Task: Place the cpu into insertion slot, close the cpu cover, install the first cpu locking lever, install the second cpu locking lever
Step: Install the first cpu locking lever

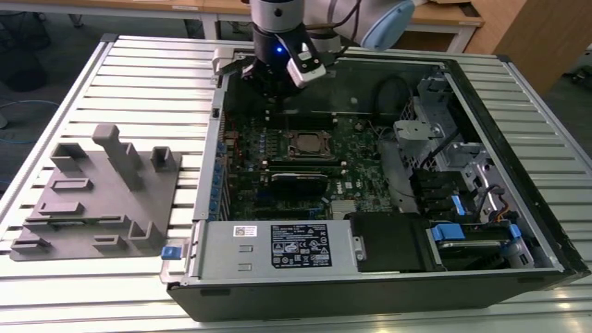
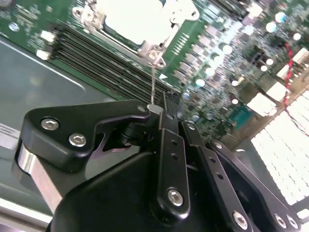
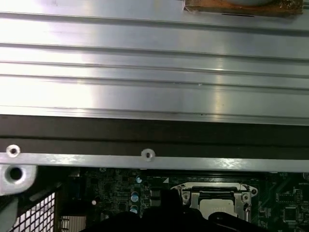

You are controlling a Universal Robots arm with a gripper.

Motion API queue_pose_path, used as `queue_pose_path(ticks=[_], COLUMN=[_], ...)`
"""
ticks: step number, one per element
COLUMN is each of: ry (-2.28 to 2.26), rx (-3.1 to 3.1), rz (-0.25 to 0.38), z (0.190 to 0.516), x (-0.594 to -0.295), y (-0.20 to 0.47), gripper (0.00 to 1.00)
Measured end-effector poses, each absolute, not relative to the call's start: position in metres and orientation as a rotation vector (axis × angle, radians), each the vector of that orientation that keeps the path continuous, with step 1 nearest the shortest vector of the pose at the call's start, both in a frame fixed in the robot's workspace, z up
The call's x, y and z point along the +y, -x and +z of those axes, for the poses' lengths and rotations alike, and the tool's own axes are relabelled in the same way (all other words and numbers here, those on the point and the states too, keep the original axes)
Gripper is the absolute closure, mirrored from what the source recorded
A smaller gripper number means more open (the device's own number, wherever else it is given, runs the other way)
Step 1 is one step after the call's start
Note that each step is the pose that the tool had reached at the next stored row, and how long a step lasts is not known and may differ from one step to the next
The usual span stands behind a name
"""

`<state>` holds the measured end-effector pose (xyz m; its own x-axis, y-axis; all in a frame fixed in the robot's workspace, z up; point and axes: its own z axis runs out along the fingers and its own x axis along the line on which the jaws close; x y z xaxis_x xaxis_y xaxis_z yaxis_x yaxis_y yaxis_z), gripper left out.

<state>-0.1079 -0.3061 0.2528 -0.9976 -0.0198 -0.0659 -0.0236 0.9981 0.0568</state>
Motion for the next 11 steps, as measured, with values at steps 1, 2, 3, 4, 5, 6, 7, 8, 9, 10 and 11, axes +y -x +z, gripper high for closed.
queue_pose_path(ticks=[1, 2, 3, 4, 5, 6, 7, 8, 9, 10, 11], ry=[0.033, 0.033, 0.033, 0.033, 0.033, 0.032, 0.032, 0.033, 0.032, 0.032, 0.032], rx=[3.075, 3.075, 3.075, 3.075, 3.075, 3.075, 3.075, 3.075, 3.075, 3.075, 3.075], rz=[0.089, 0.089, 0.089, 0.089, 0.089, 0.089, 0.089, 0.089, 0.089, 0.089, 0.089], z=[0.253, 0.253, 0.253, 0.253, 0.253, 0.253, 0.253, 0.253, 0.253, 0.253, 0.253], x=[-0.306, -0.306, -0.306, -0.306, -0.306, -0.306, -0.306, -0.306, -0.306, -0.306, -0.306], y=[0.105, 0.102, 0.099, 0.096, 0.093, 0.091, 0.088, 0.086, 0.083, 0.081, 0.079], gripper=[0.89, 0.89, 0.89, 0.89, 0.89, 0.89, 0.89, 0.89, 0.89, 0.89, 0.89])
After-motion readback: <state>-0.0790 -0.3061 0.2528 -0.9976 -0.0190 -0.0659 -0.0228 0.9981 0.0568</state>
